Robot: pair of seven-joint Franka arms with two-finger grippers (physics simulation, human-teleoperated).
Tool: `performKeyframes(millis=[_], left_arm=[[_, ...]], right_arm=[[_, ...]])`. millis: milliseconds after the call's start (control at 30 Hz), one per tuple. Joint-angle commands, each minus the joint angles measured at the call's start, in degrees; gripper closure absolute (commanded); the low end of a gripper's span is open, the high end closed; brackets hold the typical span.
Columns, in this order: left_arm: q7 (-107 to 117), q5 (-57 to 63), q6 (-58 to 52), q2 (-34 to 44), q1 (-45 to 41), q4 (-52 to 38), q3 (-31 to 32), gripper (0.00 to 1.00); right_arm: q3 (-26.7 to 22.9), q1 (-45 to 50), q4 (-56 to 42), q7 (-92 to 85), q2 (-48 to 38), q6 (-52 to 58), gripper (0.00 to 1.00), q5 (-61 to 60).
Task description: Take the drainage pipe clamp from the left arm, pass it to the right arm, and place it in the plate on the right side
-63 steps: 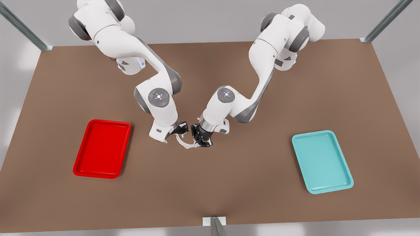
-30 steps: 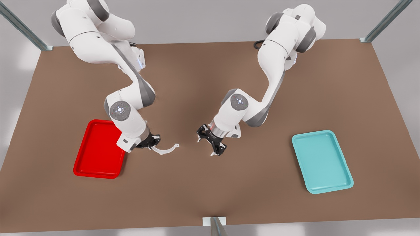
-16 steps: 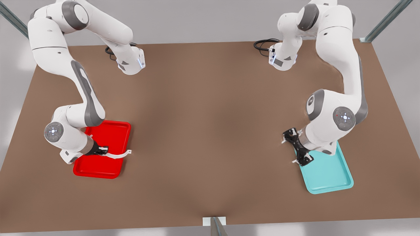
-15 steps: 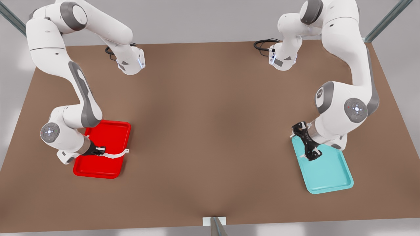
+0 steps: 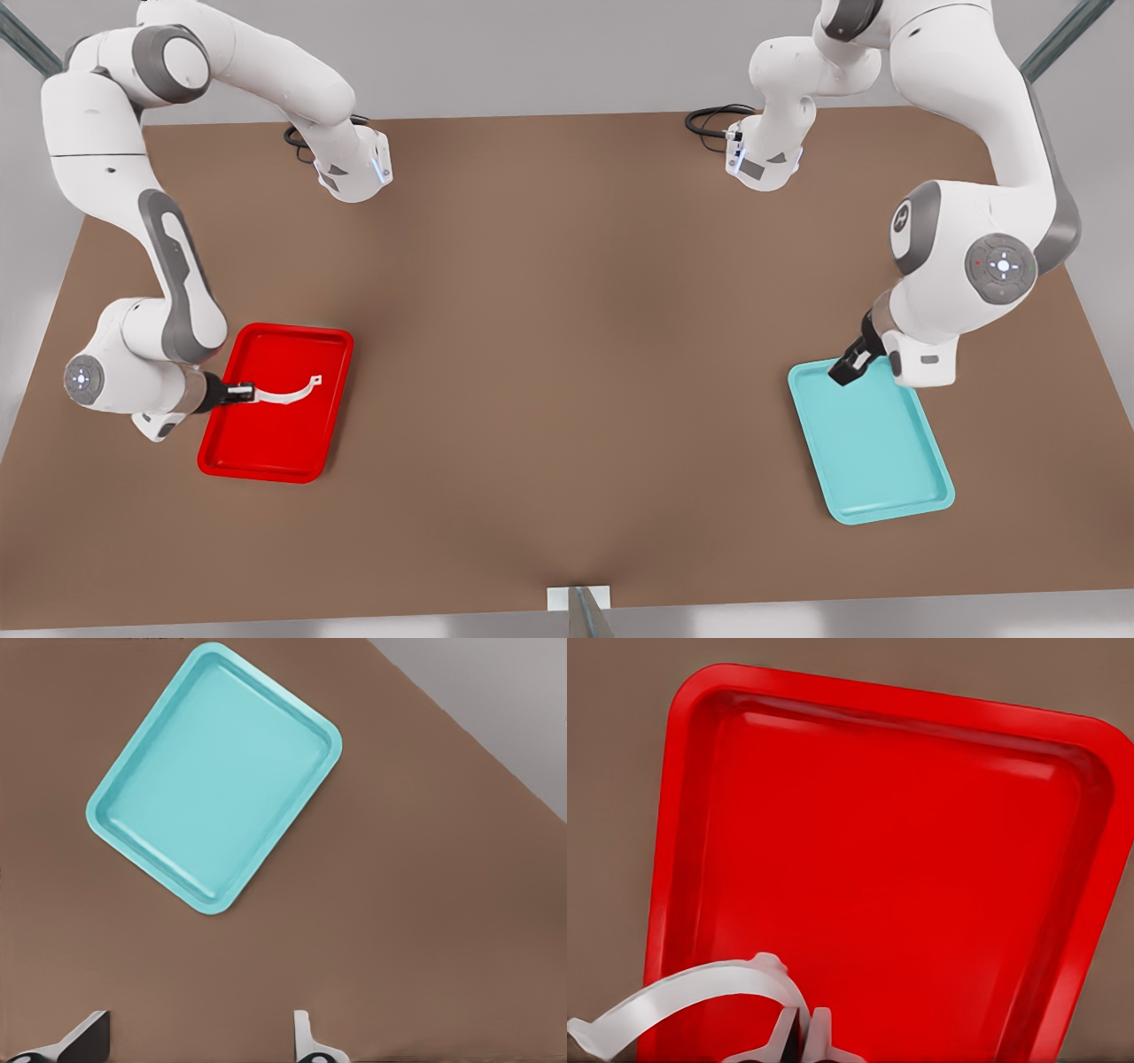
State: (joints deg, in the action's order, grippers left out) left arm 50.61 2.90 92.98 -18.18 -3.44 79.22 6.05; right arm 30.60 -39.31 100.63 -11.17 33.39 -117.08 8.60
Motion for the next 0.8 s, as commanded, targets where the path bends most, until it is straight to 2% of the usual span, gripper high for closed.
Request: performKeyframes(millis=[0, 467, 500, 533, 600, 733, 767], left_arm=[[-46.5, 0.3, -2.0, 0.1, 0.0, 0.0, 0.0, 0.00], [-46.2, 0.1, -2.0, -0.3, 0.4, 0.0, 0.0, 0.00], [-46.2, 0.0, -1.9, -0.5, 0.4, 0.0, 0.0, 0.00], [-46.2, 0.0, -1.9, -0.6, 0.4, 0.0, 0.0, 0.00], [-45.9, 0.0, -1.9, -0.6, 0.5, 0.0, 0.0, 0.00], [-45.4, 0.0, -1.8, -0.9, 0.5, -0.1, 0.0, 0.00], [-45.5, 0.1, -1.8, -1.0, 0.7, 0.0, 0.0, 0.00]], right_arm=[[0.0, -0.4, -0.7, -0.2, 0.9, 6.7, 0.79, -1.1], [-0.2, -1.6, -1.0, 3.3, 3.2, 12.0, 0.79, -2.1], [-0.2, -1.6, -1.0, 3.2, 3.3, 12.0, 0.61, -2.1], [-0.2, -1.6, -1.0, 3.3, 3.3, 11.9, 0.20, -2.1], [-0.2, -1.6, -1.0, 3.3, 3.3, 11.9, 0.15, -2.1], [0.1, -1.0, -3.9, 3.0, 3.7, 11.3, 0.00, -1.7], [0.3, -0.9, -5.1, 2.9, 3.7, 11.3, 0.00, -1.6]])
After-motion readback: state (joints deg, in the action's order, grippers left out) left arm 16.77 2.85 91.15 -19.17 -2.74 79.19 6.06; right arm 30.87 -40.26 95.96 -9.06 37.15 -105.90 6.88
